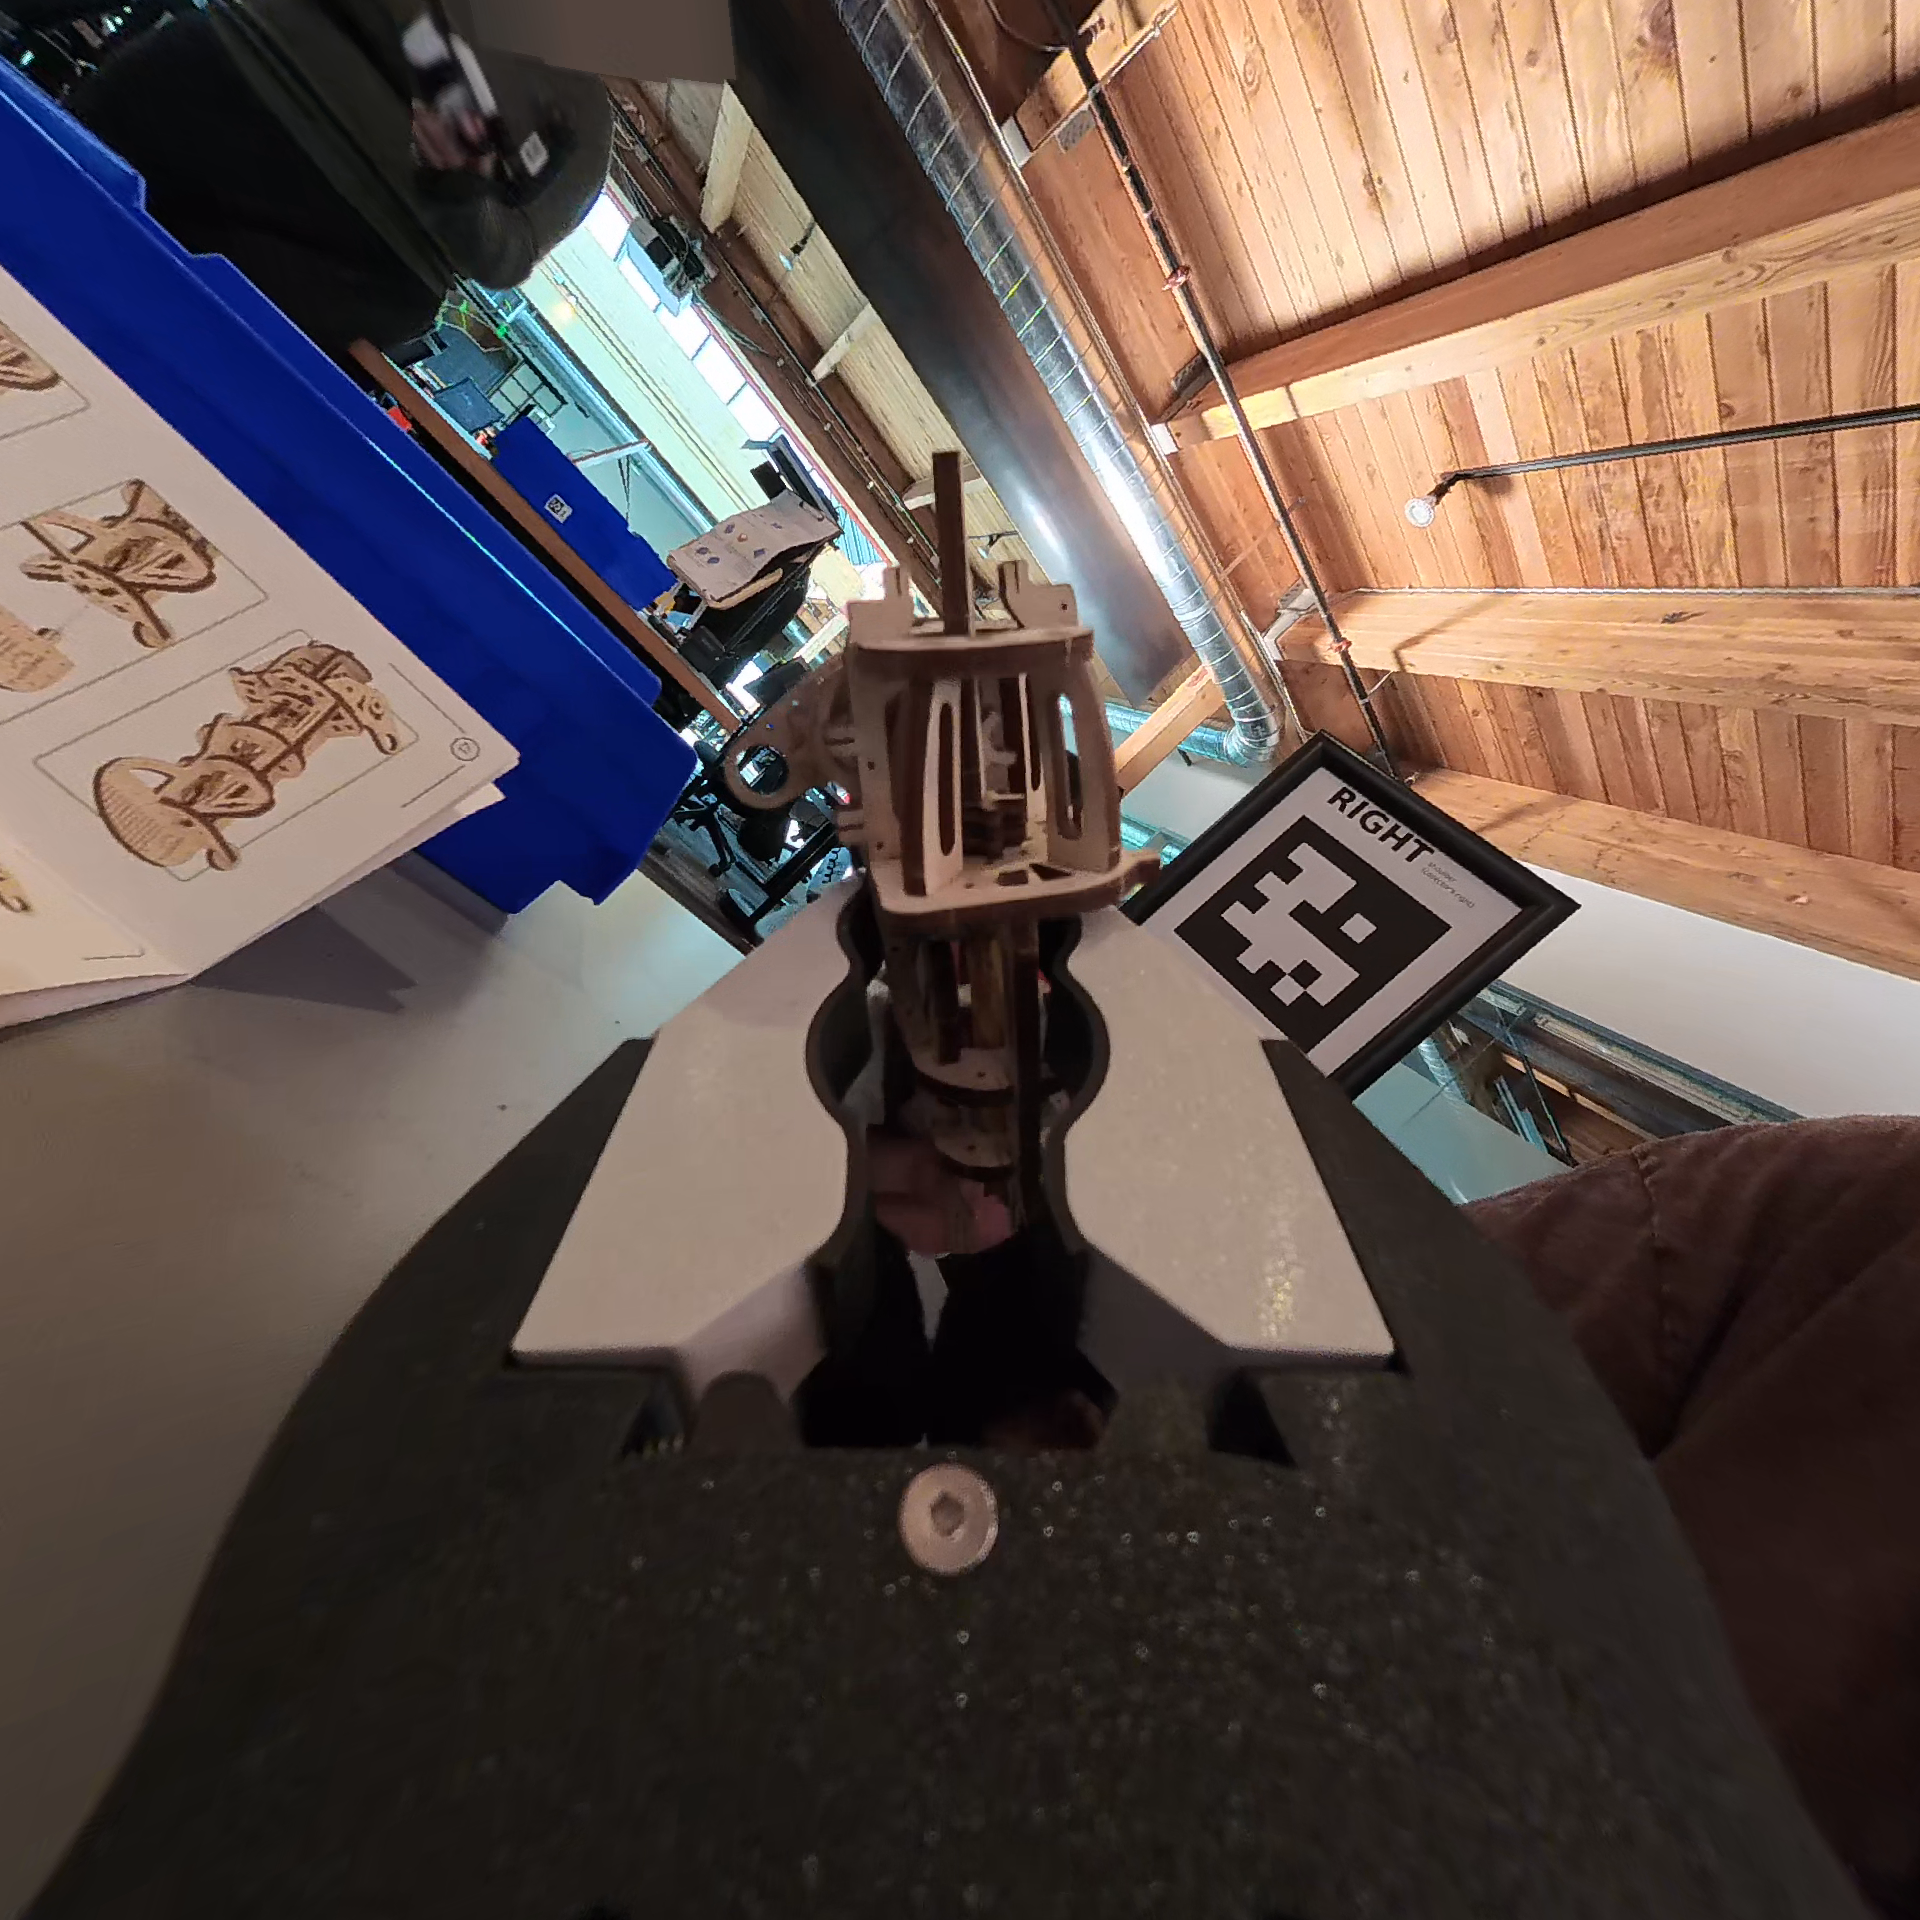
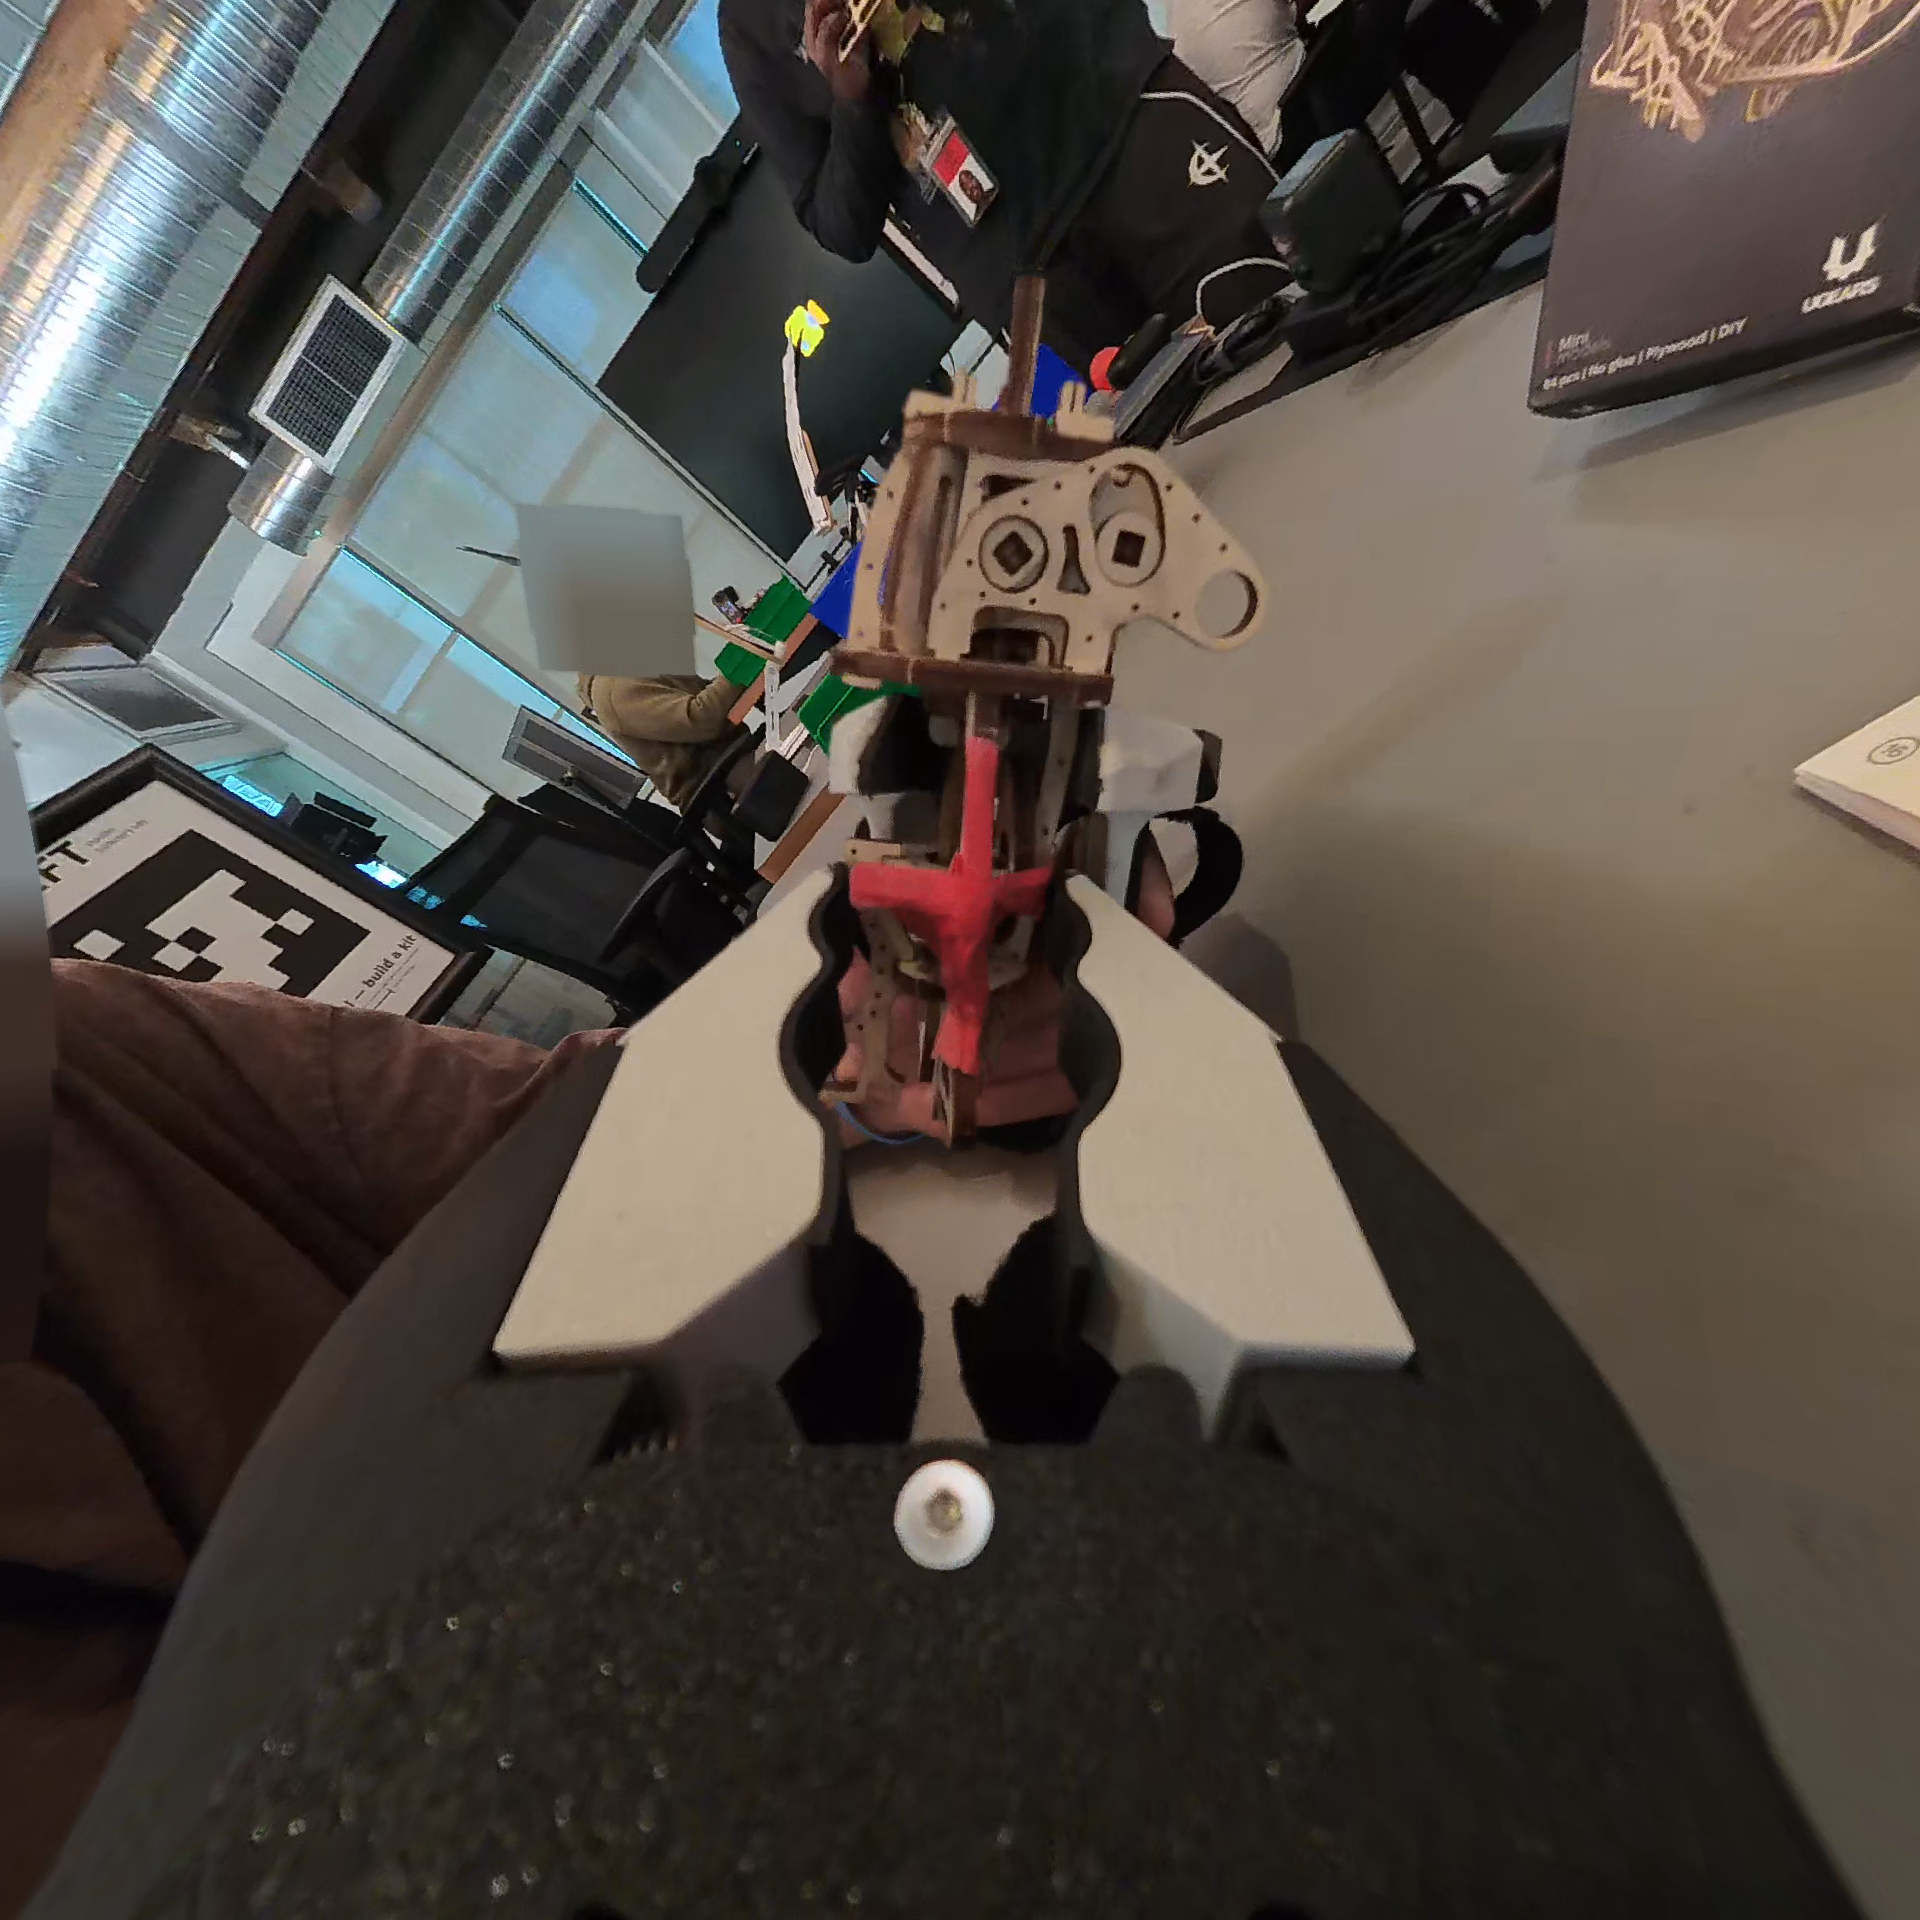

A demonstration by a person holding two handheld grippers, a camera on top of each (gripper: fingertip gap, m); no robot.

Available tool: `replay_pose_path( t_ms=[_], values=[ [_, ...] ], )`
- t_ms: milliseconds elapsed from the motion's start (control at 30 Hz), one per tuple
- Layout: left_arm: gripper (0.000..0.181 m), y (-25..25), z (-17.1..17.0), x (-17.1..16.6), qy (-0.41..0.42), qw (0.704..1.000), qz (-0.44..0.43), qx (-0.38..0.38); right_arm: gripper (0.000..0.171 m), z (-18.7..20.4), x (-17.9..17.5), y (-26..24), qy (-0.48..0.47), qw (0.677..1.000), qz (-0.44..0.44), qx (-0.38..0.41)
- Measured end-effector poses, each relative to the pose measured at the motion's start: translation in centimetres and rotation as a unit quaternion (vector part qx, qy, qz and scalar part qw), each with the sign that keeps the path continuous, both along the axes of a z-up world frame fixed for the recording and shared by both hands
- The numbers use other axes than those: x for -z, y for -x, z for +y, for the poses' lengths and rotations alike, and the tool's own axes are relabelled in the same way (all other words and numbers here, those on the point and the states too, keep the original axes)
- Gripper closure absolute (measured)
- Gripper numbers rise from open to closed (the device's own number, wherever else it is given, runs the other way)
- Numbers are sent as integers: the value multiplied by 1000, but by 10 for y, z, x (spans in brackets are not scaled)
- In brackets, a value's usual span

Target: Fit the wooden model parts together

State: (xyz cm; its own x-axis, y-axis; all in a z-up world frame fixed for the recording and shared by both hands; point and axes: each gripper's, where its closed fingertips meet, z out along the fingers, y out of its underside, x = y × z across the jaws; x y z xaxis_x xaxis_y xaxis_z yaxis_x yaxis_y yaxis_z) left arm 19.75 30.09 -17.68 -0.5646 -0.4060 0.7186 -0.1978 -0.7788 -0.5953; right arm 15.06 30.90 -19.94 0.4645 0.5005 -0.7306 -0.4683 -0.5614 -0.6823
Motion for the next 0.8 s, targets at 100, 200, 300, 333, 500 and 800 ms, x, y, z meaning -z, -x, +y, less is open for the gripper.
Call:
replay_pose_path(
  t_ms=[100,200,300,333,500,800],
  values=[
    [155,-1,-3,1,-11,1000,4,0,135,-2,2,0,4,1000,-5,-3],
    [155,-2,-3,2,-13,1000,7,-1,136,-2,4,1,7,1000,-1,-4],
    [155,-2,-2,2,-11,1000,5,-1,136,-1,3,1,6,1000,-4,-4],
    [155,-2,-2,2,-11,1000,5,-2,136,-1,4,2,7,1000,-9,-3],
    [156,-1,0,1,-11,1000,3,-8,137,1,5,1,10,999,-43,6],
    [155,-2,-3,3,-22,1000,9,-4,137,-1,6,0,16,999,-41,0]
  ],
)
